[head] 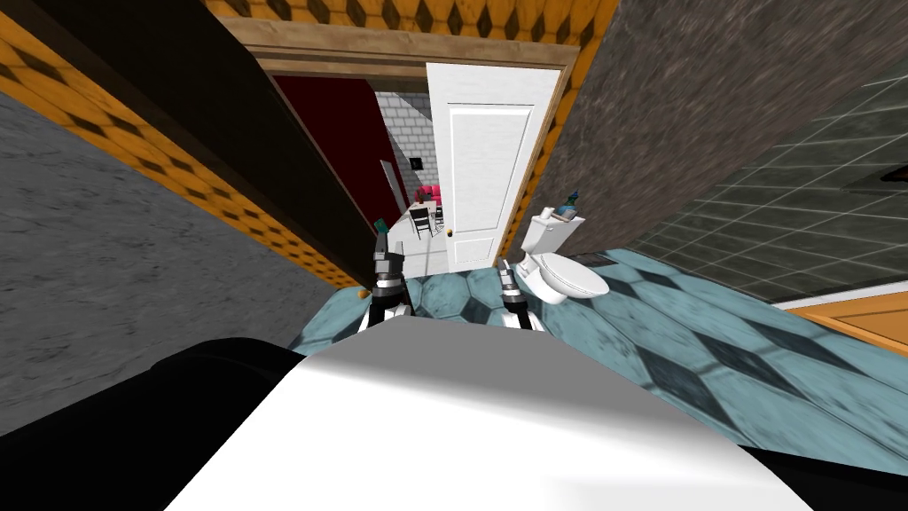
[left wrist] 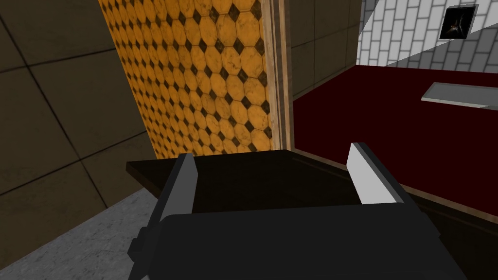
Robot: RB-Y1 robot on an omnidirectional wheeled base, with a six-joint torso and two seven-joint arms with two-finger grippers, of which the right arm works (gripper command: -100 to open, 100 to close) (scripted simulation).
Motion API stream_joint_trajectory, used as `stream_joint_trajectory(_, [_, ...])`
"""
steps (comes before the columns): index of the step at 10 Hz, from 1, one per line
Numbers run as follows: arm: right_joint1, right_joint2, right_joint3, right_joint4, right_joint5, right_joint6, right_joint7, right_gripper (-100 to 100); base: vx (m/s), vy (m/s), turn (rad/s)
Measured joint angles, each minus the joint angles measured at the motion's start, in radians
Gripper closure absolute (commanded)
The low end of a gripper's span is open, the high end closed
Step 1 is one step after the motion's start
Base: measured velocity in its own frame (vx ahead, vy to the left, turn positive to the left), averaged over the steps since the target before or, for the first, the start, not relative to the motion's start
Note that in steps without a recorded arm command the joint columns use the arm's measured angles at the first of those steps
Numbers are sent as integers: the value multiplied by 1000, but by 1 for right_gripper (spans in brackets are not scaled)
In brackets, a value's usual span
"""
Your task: Pull the door open
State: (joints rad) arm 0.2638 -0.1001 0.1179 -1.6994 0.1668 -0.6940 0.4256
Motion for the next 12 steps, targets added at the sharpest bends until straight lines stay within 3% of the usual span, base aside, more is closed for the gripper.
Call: stream_joint_trajectory(12, [-87,-1,19,223,30,-18,207,-100,73,35,-10])
